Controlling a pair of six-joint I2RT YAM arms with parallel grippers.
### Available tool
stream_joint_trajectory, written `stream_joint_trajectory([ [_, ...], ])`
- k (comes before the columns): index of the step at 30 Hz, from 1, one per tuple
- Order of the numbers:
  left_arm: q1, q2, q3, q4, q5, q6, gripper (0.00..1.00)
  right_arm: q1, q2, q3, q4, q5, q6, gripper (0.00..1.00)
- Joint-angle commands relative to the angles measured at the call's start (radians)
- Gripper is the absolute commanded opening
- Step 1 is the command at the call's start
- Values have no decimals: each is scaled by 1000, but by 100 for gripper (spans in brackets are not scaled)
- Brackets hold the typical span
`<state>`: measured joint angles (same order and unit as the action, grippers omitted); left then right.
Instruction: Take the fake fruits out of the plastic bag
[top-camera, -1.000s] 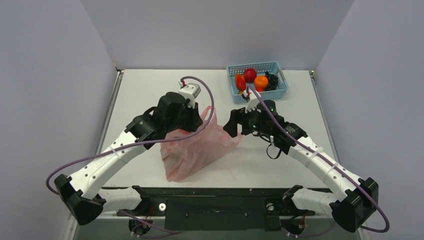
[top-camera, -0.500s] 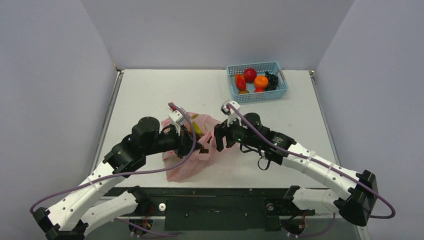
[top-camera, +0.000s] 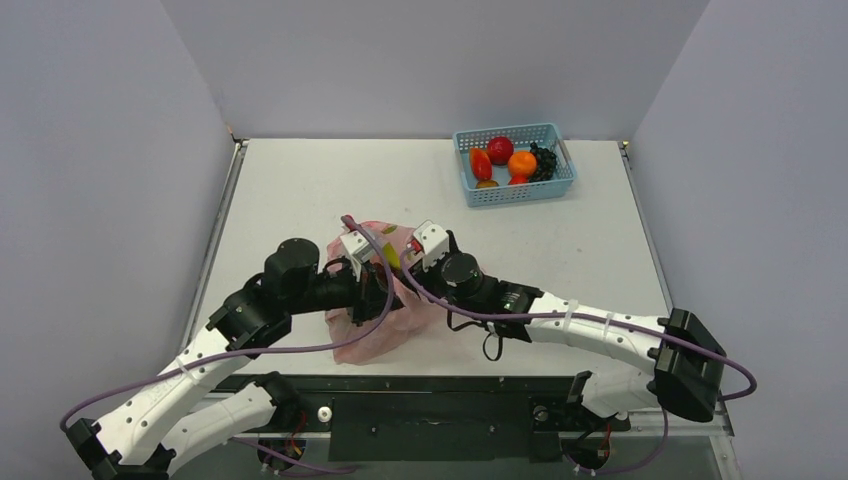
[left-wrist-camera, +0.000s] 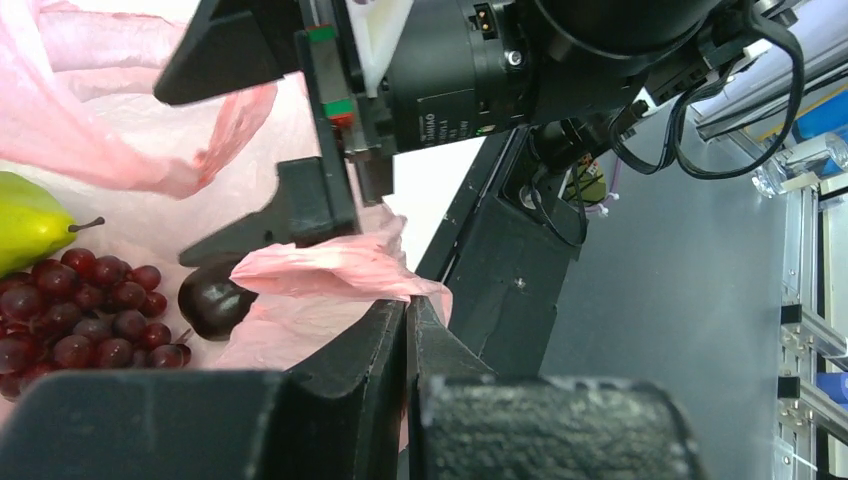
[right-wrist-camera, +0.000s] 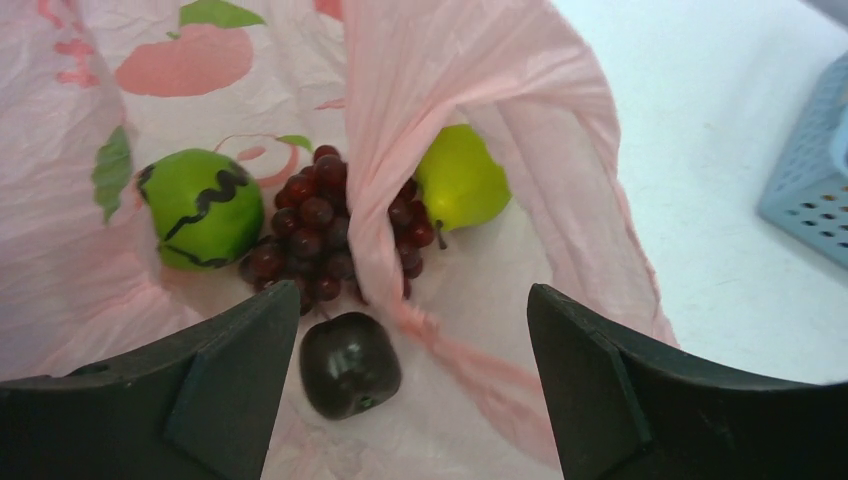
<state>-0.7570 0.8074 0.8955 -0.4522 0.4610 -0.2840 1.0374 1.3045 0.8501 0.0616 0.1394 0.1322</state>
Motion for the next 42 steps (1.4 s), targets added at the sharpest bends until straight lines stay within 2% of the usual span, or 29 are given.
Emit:
stream_joint_trajectory([
  [1,9,-37,-14,36,57,11,0,19,25,61,133,243,-122,80],
  [4,9,-61,-29,31,59,7,0,17,73,95,169,301,-179,77],
  [5,10,-65,-37,31,58,2,0,17,86,118,176,317,-203,70],
  [6,10,-74,-45,32,59,-1,0,17,104,130,174,345,-226,61],
  [7,11,-78,-48,30,60,-6,0,15,108,157,156,347,-234,40],
  [8,11,-85,-54,26,60,-7,0,12,106,170,142,330,-246,29],
  [9,11,-89,-57,20,61,-10,0,5,101,193,114,324,-249,9],
  [11,11,-99,-63,1,66,-8,0,-34,74,219,72,273,-235,0],
  [14,12,-105,-78,-19,91,-6,0,-182,68,300,-10,-41,-162,0],
  [15,13,-100,-80,-23,112,-1,0,-212,95,324,-38,-196,-154,0],
  [19,14,-70,-72,-49,197,10,0,-338,264,509,-175,-512,-120,0],
  [24,14,-65,-57,-108,212,17,0,-425,458,738,-241,-602,-89,0],
  [29,13,-90,-60,-109,232,-12,0,-470,574,860,-277,-678,-100,0],
  [32,12,-100,-60,-109,230,-20,0,-469,600,960,-428,-588,-102,13],
  [33,12,-106,-62,-105,230,-21,0,-458,596,994,-467,-552,-83,22],
  [34,12,-110,-65,-99,232,-26,0,-449,573,1004,-547,-450,-69,29],
  [35,12,-118,-70,-88,234,-29,0,-428,556,1003,-580,-393,-33,43],
  [37,13,-123,-77,-79,231,-30,0,-402,491,969,-663,-229,35,59],
  [39,14,-127,-82,-78,231,-30,0,-392,408,914,-717,-117,101,68],
  [42,14,-134,-100,-69,235,-34,0,-386,279,855,-789,-35,179,73],
])
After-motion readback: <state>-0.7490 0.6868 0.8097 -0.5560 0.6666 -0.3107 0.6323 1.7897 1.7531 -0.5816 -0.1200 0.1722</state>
